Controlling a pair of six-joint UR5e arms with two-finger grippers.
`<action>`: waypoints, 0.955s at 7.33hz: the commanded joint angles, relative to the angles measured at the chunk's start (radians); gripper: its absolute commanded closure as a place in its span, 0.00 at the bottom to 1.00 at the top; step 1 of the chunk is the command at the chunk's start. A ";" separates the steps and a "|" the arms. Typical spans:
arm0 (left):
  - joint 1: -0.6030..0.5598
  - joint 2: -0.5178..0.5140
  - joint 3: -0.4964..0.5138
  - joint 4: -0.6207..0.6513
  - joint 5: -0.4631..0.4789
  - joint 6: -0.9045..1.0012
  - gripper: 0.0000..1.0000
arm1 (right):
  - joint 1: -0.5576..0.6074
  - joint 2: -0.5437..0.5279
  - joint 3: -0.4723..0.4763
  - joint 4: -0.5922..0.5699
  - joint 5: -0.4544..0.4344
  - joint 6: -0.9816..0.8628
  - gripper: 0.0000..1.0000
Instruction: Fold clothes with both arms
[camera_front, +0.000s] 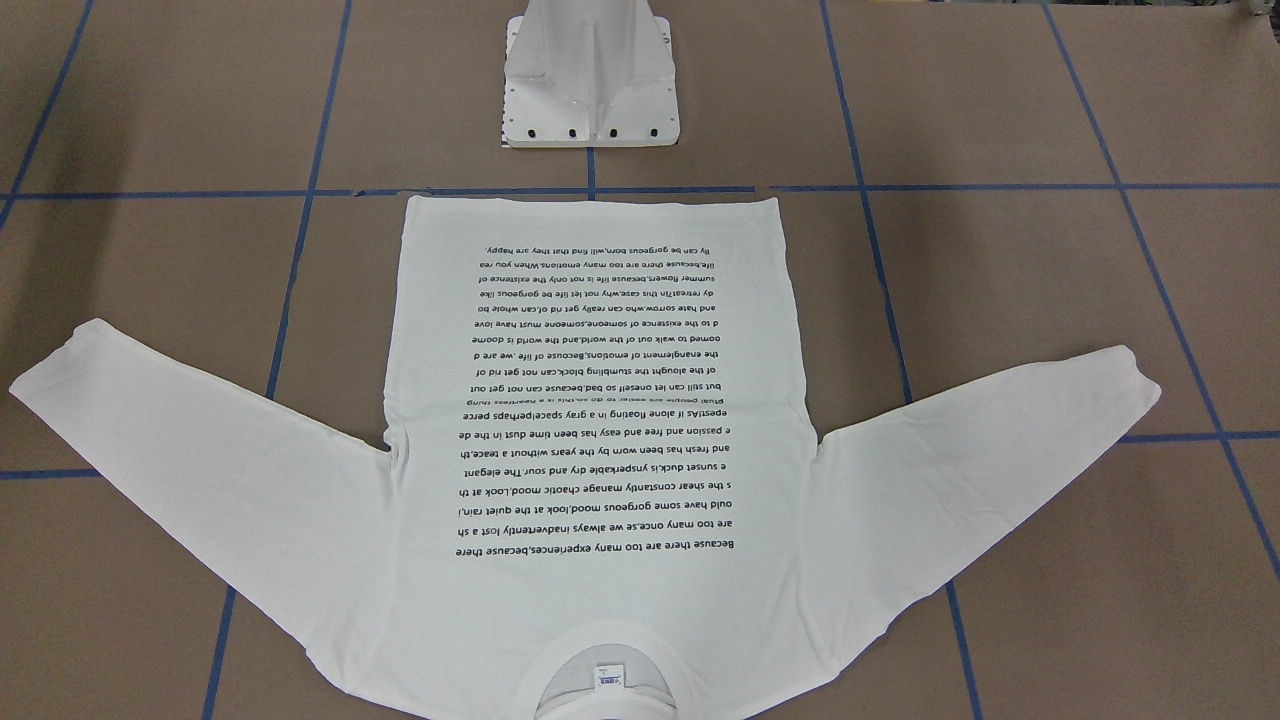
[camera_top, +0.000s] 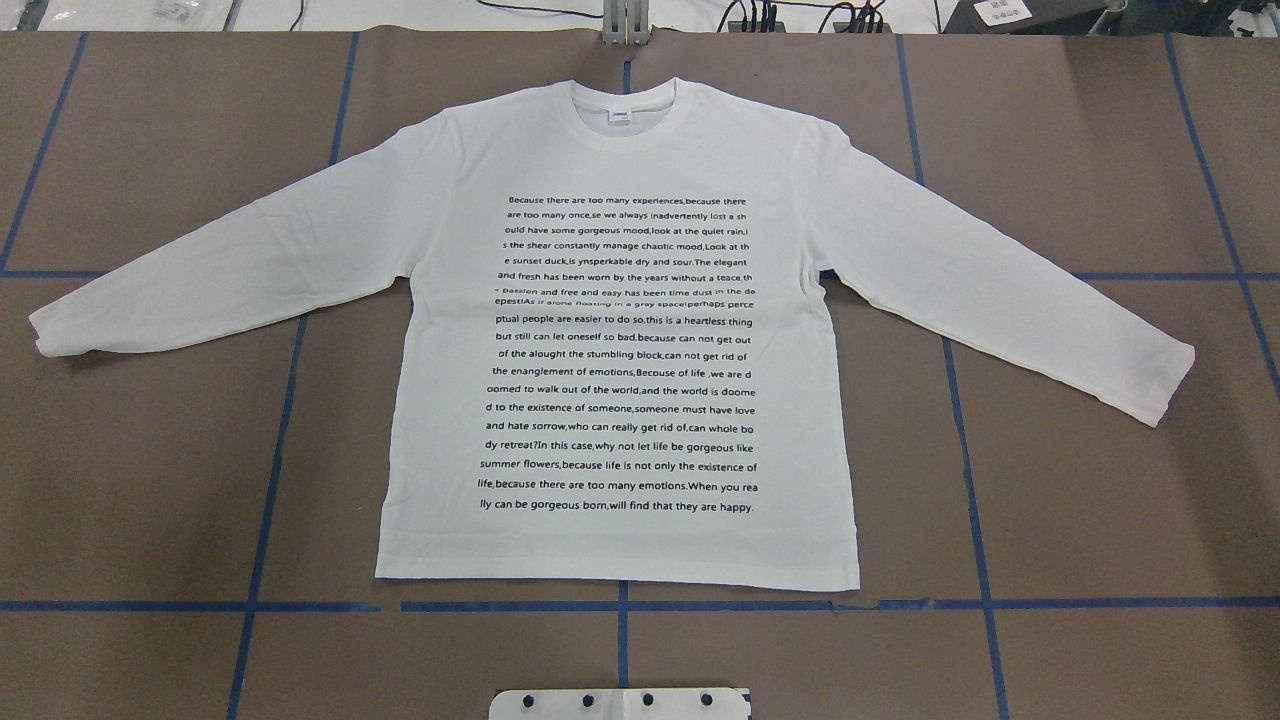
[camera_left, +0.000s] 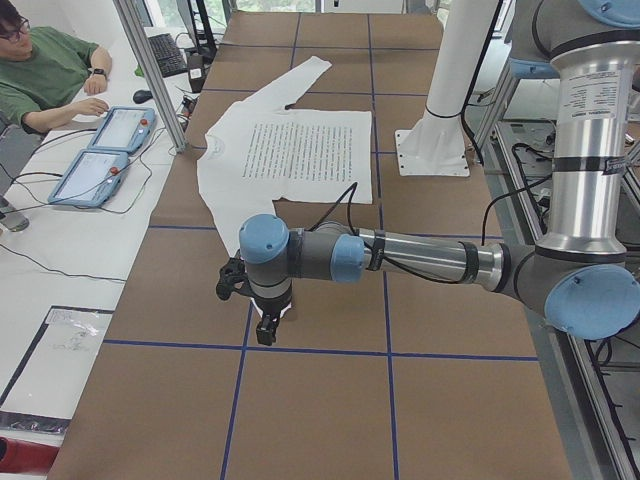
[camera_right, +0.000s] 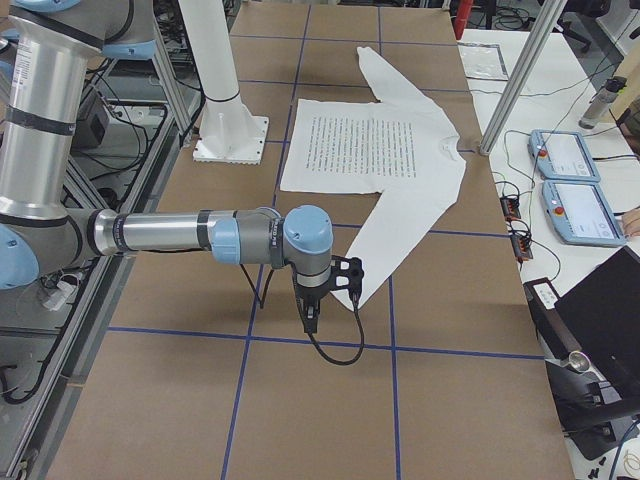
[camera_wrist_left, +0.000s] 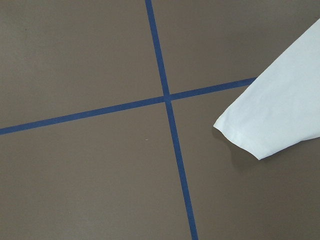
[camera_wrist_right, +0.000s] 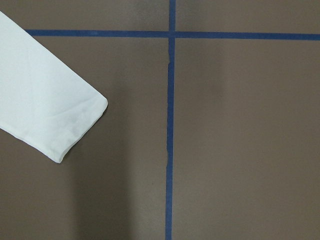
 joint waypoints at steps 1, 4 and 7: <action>0.002 -0.002 -0.003 -0.001 0.000 0.001 0.00 | -0.001 0.000 -0.001 0.000 0.000 0.002 0.00; 0.008 -0.017 -0.032 -0.012 0.000 -0.008 0.00 | -0.027 0.026 -0.020 0.107 -0.006 0.070 0.00; 0.006 -0.023 -0.043 -0.053 -0.001 -0.009 0.00 | -0.177 0.151 -0.266 0.442 -0.006 0.391 0.00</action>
